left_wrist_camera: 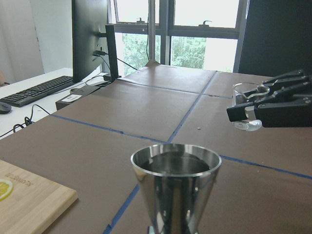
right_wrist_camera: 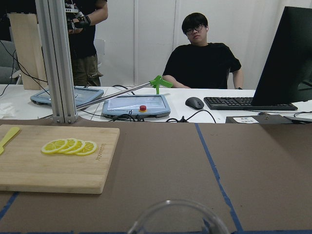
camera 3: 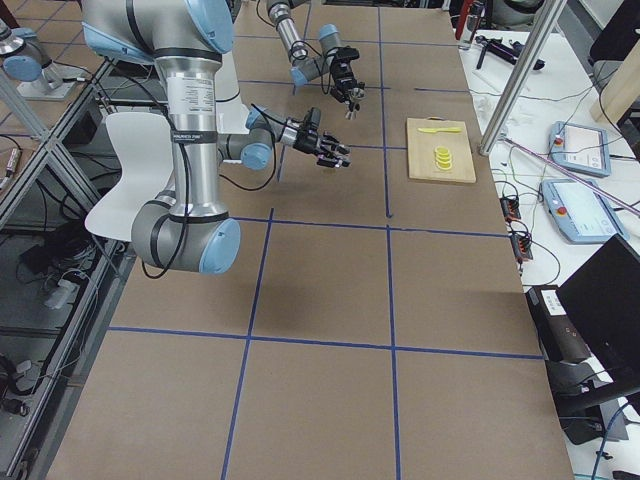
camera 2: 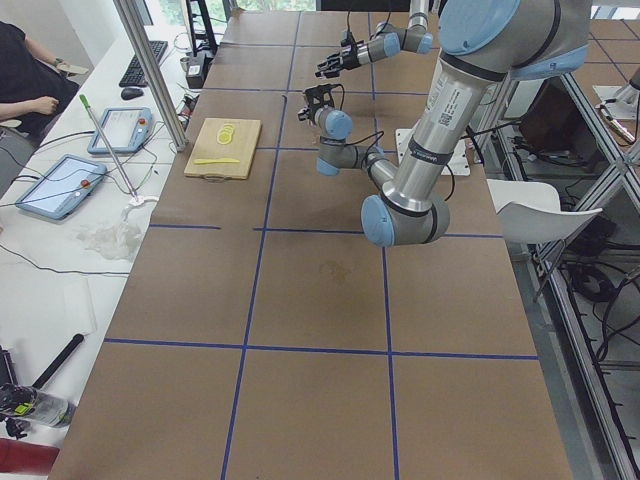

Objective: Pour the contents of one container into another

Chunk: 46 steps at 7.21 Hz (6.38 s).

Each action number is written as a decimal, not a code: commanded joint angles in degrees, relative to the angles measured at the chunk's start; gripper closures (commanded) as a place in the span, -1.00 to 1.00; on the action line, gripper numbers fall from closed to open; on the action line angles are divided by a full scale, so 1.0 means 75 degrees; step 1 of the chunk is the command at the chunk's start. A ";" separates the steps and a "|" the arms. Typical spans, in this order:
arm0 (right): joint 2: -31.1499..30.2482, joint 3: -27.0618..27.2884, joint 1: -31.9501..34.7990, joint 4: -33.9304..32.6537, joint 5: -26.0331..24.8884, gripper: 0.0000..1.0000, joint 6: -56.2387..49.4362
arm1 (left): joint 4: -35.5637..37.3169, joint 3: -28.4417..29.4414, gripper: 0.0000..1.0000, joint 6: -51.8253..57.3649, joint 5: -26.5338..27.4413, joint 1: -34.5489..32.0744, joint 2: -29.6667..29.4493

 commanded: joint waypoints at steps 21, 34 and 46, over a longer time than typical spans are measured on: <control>0.0153 0.0010 -0.0009 0.0000 -0.0040 1.00 0.0001 | -0.0489 -0.0711 1.00 -0.3901 0.9309 0.2886 0.5164; 0.0141 0.0010 0.0003 0.0012 -0.0063 1.00 0.0001 | -0.0583 -0.0112 1.00 -0.3901 0.9297 0.3321 0.4531; 0.0153 0.0022 0.0003 0.0012 -0.0075 1.00 0.0001 | -0.0583 -0.0018 0.72 -0.3913 0.9450 0.3332 0.4520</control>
